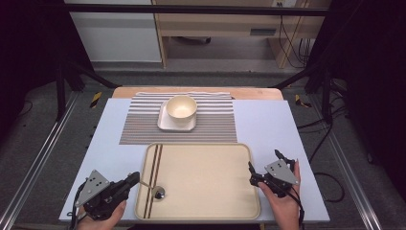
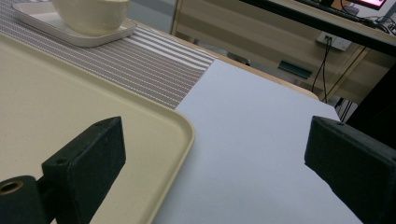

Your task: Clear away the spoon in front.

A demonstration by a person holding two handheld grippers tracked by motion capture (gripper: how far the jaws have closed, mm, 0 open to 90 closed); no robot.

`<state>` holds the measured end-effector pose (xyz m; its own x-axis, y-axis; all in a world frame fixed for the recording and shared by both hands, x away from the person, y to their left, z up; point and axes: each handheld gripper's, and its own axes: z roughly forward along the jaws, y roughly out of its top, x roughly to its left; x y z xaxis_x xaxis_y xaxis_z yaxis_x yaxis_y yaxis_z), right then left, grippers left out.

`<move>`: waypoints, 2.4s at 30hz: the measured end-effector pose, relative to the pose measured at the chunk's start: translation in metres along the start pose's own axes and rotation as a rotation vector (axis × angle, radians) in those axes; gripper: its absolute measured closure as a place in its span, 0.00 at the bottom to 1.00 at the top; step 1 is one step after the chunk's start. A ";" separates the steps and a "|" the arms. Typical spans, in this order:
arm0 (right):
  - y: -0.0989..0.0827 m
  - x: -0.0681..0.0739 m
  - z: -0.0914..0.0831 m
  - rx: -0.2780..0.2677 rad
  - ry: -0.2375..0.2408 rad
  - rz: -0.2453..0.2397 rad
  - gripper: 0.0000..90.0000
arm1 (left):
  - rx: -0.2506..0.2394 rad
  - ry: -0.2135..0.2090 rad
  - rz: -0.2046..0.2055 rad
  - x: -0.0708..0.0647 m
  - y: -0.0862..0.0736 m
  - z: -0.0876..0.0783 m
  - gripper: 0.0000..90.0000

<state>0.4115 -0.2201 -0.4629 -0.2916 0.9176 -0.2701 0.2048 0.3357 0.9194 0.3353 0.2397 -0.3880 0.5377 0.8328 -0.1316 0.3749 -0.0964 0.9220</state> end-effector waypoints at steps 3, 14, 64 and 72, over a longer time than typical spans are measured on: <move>0.000 0.000 0.000 0.002 0.001 -0.001 0.06 | 0.015 -0.002 0.006 0.000 0.000 0.004 0.99; 0.000 0.001 0.001 0.008 0.004 -0.004 0.06 | 0.040 0.024 0.013 0.013 0.008 0.035 0.93; 0.000 0.003 0.002 0.009 0.029 -0.006 0.06 | 0.367 0.050 0.112 0.030 -0.001 0.163 0.67; 0.000 0.004 0.002 0.007 0.035 -0.007 0.06 | 0.313 0.053 0.136 0.025 0.007 0.162 0.52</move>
<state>0.4125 -0.2163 -0.4645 -0.3258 0.9072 -0.2661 0.2095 0.3437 0.9154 0.4741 0.1716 -0.4439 0.5620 0.8271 0.0118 0.5202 -0.3646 0.7723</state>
